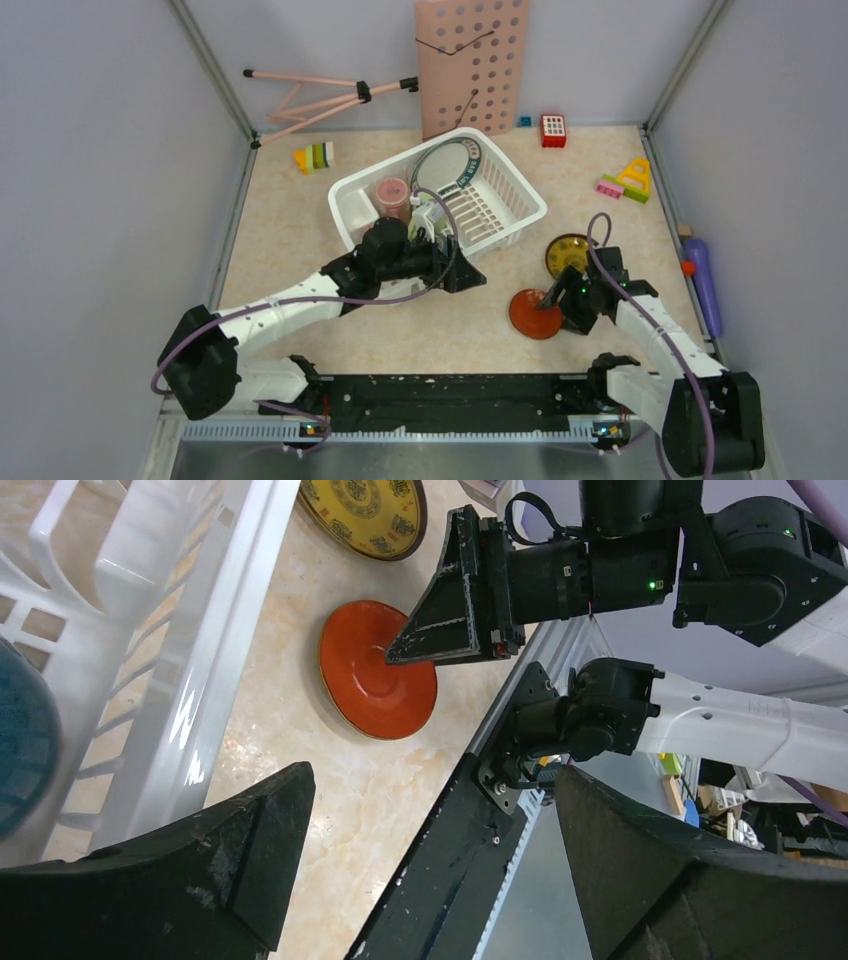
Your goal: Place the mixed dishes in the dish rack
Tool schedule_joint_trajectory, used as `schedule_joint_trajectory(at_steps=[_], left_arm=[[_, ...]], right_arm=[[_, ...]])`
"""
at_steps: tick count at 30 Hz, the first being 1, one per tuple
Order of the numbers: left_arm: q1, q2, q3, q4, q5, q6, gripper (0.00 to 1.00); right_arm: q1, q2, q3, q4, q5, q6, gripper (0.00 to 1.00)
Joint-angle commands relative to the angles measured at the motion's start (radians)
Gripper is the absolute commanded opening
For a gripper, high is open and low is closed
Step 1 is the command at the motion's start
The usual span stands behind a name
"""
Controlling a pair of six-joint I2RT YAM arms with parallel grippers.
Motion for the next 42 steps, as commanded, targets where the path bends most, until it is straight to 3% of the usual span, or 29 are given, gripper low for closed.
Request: schedule_joint_trajectory(at_steps=[1, 11, 13, 14, 32, 40, 41, 42], left_arm=[[-0.003, -0.036, -0.002, 0.019, -0.026, 0.026, 0.95], [-0.012, -0.017, 0.004, -0.004, -0.026, 0.042, 0.94], [-0.017, -0.02, -0.001, -0.014, -0.031, 0.047, 0.94], [-0.02, -0.022, -0.005, -0.019, -0.034, 0.048, 0.94], [-0.022, -0.088, -0.016, -0.082, -0.111, 0.092, 0.94], [-0.022, -0.087, -0.013, -0.077, -0.11, 0.084, 0.94], [-0.022, -0.088, -0.012, -0.077, -0.11, 0.084, 0.95], [-0.021, -0.087, -0.012, -0.078, -0.11, 0.084, 0.94]], right_arm=[[0.033, 0.014, -0.05, 0.067, 0.003, 0.047, 0.63], [0.05, 0.041, -0.098, 0.204, -0.037, 0.056, 0.26], [0.051, 0.042, -0.111, 0.239, -0.048, 0.065, 0.14], [0.05, 0.044, -0.114, 0.257, -0.055, 0.061, 0.01], [0.05, -0.075, 0.005, 0.233, -0.117, -0.05, 0.0], [0.051, 0.002, -0.078, 0.43, -0.193, 0.008, 0.0], [0.051, 0.012, -0.074, 0.433, -0.189, 0.003, 0.03], [0.051, 0.023, -0.068, 0.422, -0.178, -0.004, 0.15]])
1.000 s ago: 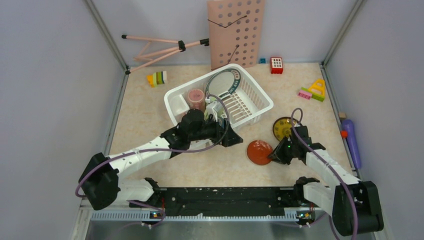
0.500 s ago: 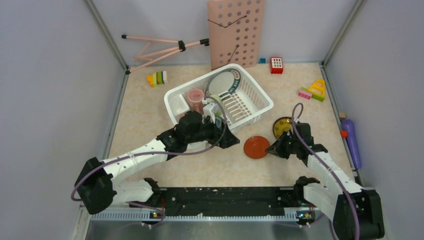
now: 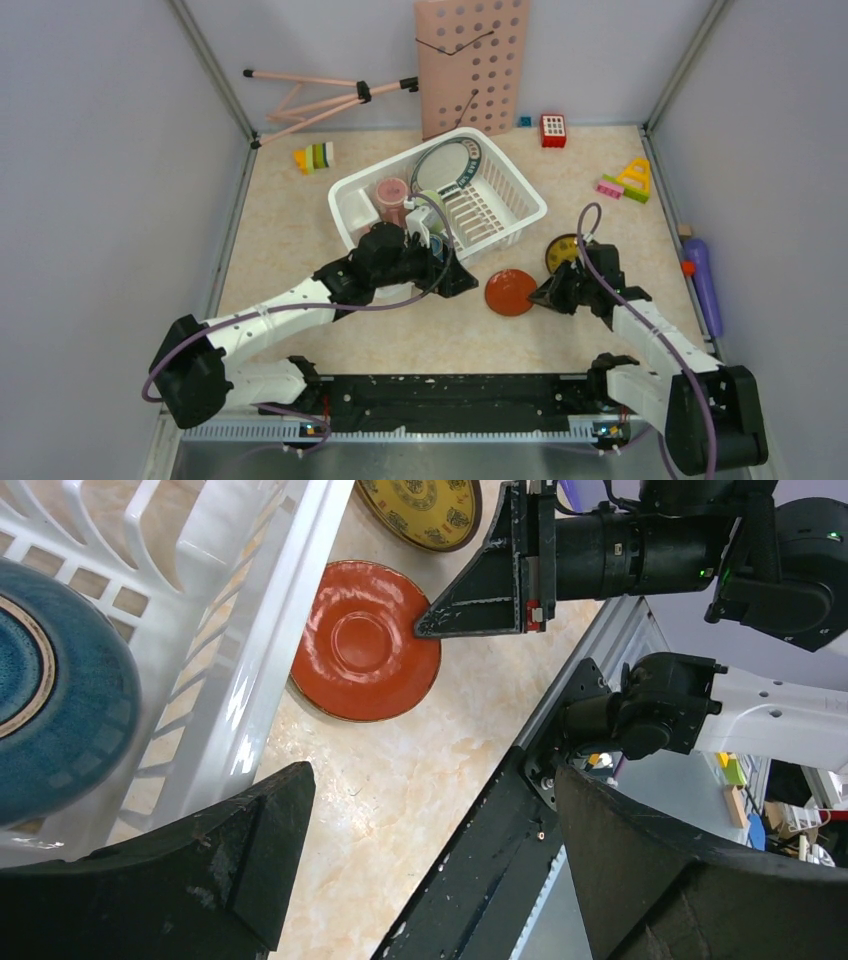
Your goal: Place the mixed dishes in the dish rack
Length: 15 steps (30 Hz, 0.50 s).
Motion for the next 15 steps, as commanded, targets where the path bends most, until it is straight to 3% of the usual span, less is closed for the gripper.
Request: schedule_joint_trajectory(at_steps=[1, 4, 5, 11, 15], left_arm=[[-0.005, -0.022, 0.004, 0.026, -0.004, 0.008, 0.94], [-0.005, -0.023, 0.01, 0.01, -0.014, 0.011, 0.94], [-0.005, -0.025, 0.01, 0.008, -0.018, 0.012, 0.95], [-0.005, -0.048, -0.002, 0.002, -0.034, 0.031, 0.95], [-0.003, -0.073, -0.008, -0.016, -0.053, 0.054, 0.95]], right_arm=[[0.009, 0.041, 0.015, 0.081, -0.004, -0.003, 0.26], [0.009, 0.054, 0.045, 0.017, 0.063, -0.008, 0.63], [0.009, 0.053, 0.056, -0.01, 0.085, -0.009, 0.7], [0.005, 0.005, 0.137, -0.188, 0.268, -0.007, 0.95], [-0.035, -0.041, 0.196, -0.339, 0.408, 0.048, 0.99]])
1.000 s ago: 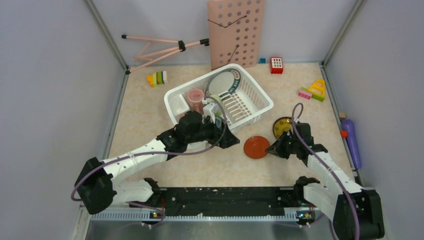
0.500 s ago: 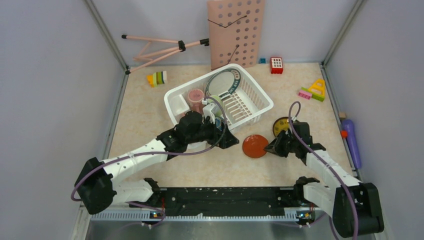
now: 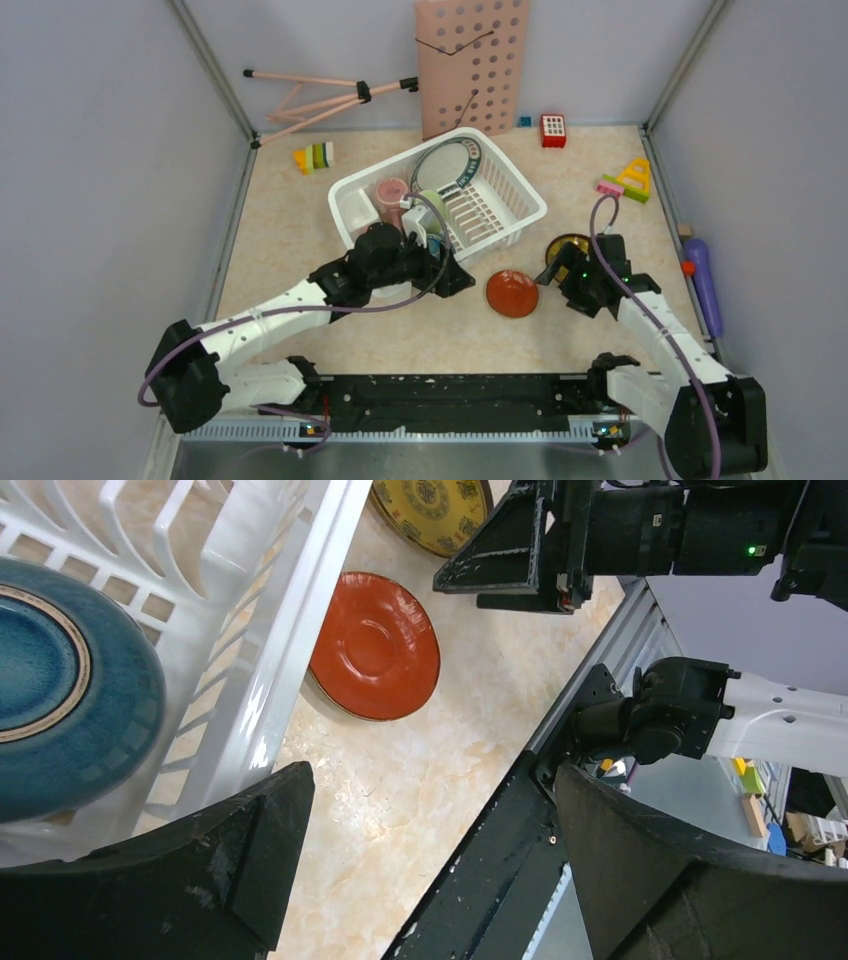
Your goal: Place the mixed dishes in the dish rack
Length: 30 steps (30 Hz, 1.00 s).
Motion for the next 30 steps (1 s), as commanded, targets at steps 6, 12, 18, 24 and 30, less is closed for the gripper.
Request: schedule_joint_trajectory(at_steps=[6, 12, 18, 24, 30], left_arm=[[-0.002, -0.1, -0.008, -0.053, -0.061, 0.062, 0.96], [-0.002, -0.153, -0.023, -0.087, -0.108, 0.077, 0.97], [-0.002, -0.189, -0.037, -0.098, -0.131, 0.086, 0.97], [-0.001, -0.207, -0.037, -0.123, -0.147, 0.095, 0.97], [-0.001, -0.215, -0.04, -0.127, -0.162, 0.095, 0.98]], right_arm=[[-0.235, -0.107, 0.044, -0.225, 0.191, 0.109, 0.99], [-0.372, -0.096, -0.062, -0.029, 0.006, 0.152, 0.99], [-0.385, -0.043, -0.139, 0.181, -0.038, 0.258, 0.96], [-0.386, 0.011, -0.183, 0.264, 0.024, 0.303, 0.87], [-0.386, 0.086, -0.21, 0.304, 0.067, 0.327, 0.75]])
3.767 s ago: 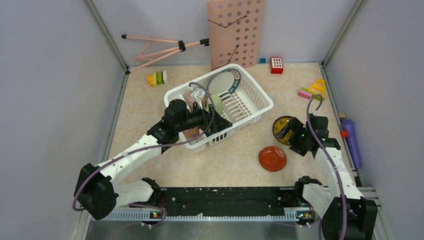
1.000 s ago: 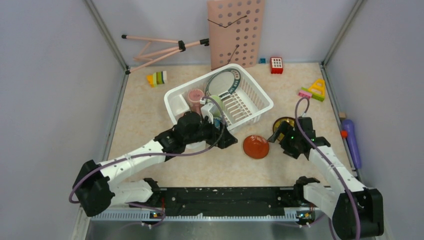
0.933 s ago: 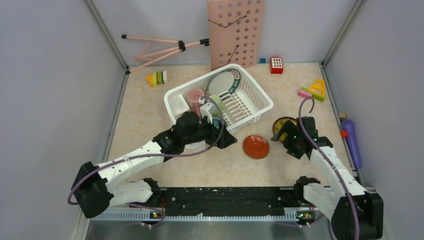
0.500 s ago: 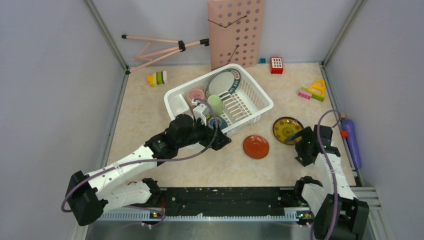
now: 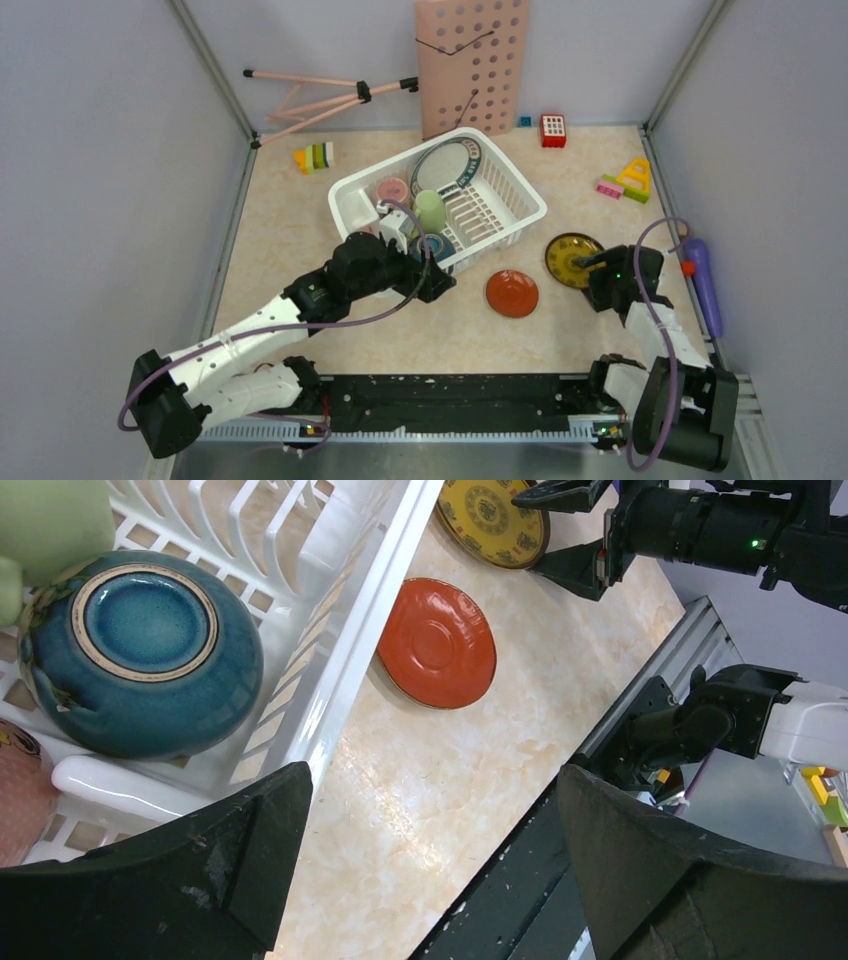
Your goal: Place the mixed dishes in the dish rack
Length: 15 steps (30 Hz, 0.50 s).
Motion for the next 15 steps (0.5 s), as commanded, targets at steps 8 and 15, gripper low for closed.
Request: schedule_joint_trajectory(at_steps=[8, 15], left_arm=[[-0.002, -0.029, 0.001, -0.002, -0.046, 0.015, 0.98], [-0.002, -0.032, 0.01, -0.03, -0.067, 0.014, 0.98]], right_arm=[[-0.009, 0.097, -0.086, 0.013, 0.143, -0.016, 0.28], [-0.017, 0.009, -0.02, -0.062, 0.168, -0.088, 0.0]])
